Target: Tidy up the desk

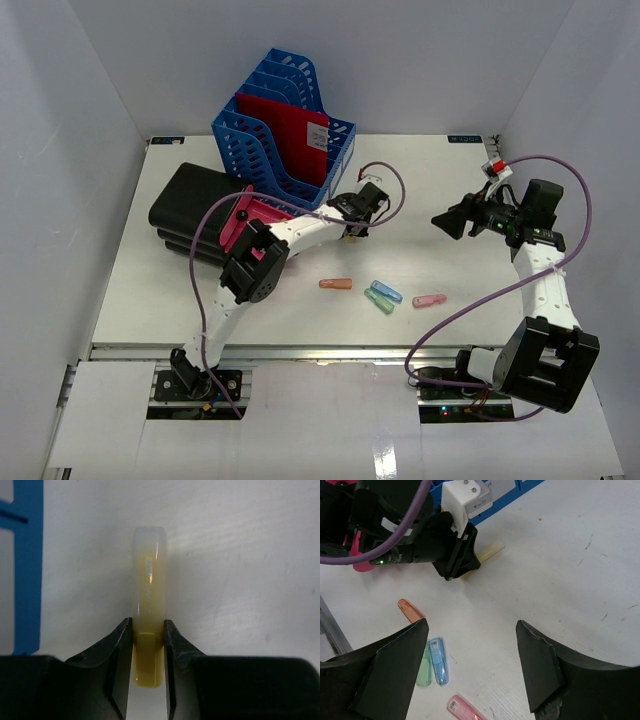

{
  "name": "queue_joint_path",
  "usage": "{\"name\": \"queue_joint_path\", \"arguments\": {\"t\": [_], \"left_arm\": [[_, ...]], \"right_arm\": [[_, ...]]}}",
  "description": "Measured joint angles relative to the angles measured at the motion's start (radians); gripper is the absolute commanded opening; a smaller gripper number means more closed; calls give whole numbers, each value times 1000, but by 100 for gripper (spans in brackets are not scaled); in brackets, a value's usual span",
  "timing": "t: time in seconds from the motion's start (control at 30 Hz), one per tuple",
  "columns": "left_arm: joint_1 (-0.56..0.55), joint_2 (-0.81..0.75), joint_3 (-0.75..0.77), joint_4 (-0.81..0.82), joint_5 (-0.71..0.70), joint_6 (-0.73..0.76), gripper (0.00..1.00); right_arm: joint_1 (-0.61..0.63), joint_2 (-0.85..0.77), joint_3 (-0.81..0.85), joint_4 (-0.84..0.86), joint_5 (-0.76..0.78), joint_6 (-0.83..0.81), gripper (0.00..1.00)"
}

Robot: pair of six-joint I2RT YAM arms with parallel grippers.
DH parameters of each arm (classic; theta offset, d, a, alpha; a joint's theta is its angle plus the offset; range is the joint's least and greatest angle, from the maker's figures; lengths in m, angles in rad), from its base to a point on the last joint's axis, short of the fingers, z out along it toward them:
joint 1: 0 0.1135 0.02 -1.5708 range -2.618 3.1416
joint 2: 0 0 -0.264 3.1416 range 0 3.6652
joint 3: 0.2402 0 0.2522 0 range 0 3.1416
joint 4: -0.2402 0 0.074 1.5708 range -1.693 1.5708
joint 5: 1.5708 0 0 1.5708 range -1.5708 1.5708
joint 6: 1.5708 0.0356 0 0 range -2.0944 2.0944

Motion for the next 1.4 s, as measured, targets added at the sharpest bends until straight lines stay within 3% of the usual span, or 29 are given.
{"name": "queue_joint_path", "arguments": {"t": [0.3, 0.43, 0.57, 0.83, 0.97, 1.13, 1.3, 1.4], "left_arm": [[-90, -565, -518, 98, 11, 176, 0], [-91, -830, -714, 79, -52, 238, 0], [-69, -977, -870, 19, -166, 295, 0], [66, -954, -976, 7, -312, 409, 0], [107, -916, -965, 86, -348, 473, 6], [139, -818, -926, 178, -368, 556, 24], [176, -737, -908, 229, -399, 603, 50], [192, -718, -900, 243, -415, 614, 60]], "right_arm": [[12, -7, -28, -11, -46, -47, 77], [29, -15, -28, -10, -50, -64, 77], [46, -15, -28, -11, -49, -69, 77], [54, -15, -28, -11, -42, -76, 77], [54, -15, -28, -11, -41, -78, 77], [54, -15, -28, -12, -39, -84, 77], [55, -15, -28, -13, -35, -91, 78], [55, -15, -28, -15, -35, -93, 78]]}}
